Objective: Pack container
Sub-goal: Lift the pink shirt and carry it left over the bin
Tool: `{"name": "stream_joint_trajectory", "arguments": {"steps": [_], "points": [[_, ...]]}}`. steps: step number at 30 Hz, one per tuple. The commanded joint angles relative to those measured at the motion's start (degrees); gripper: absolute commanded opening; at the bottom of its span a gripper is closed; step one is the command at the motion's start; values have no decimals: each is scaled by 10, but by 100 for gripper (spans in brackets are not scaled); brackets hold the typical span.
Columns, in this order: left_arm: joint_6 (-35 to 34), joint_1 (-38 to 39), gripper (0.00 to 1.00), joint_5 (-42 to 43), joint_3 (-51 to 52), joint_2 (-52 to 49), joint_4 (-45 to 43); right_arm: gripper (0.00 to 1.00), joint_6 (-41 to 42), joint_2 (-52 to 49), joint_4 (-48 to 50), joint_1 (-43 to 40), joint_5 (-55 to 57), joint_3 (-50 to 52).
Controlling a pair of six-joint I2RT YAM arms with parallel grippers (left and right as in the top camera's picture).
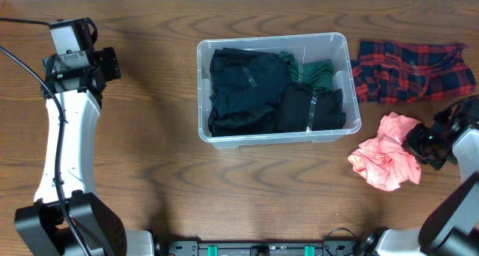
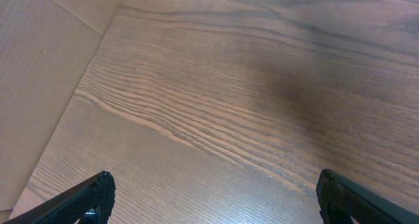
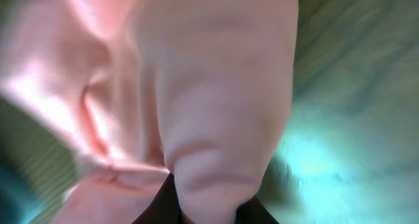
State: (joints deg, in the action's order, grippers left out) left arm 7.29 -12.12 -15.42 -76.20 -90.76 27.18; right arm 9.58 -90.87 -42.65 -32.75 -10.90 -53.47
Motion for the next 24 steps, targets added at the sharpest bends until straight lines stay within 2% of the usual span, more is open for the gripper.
{"name": "stream_joint_trajectory", "arguments": {"steps": [1,5,11,17,24], "points": [[-5,-1,98,-7,-1,-2,2,3,-3,76,-21,22,-5,-61],[-5,-1,98,-7,-1,-2,2,1,-2,132,-60,62,-19,-127],[-5,-1,98,-7,-1,-2,2,1,-2,174,-53,173,-52,-219],[-5,-1,98,-7,-1,-2,2,1,-2,169,29,294,-61,-238],[-5,-1,98,-7,-1,-2,2,1,-2,115,113,384,-61,-238]]}}
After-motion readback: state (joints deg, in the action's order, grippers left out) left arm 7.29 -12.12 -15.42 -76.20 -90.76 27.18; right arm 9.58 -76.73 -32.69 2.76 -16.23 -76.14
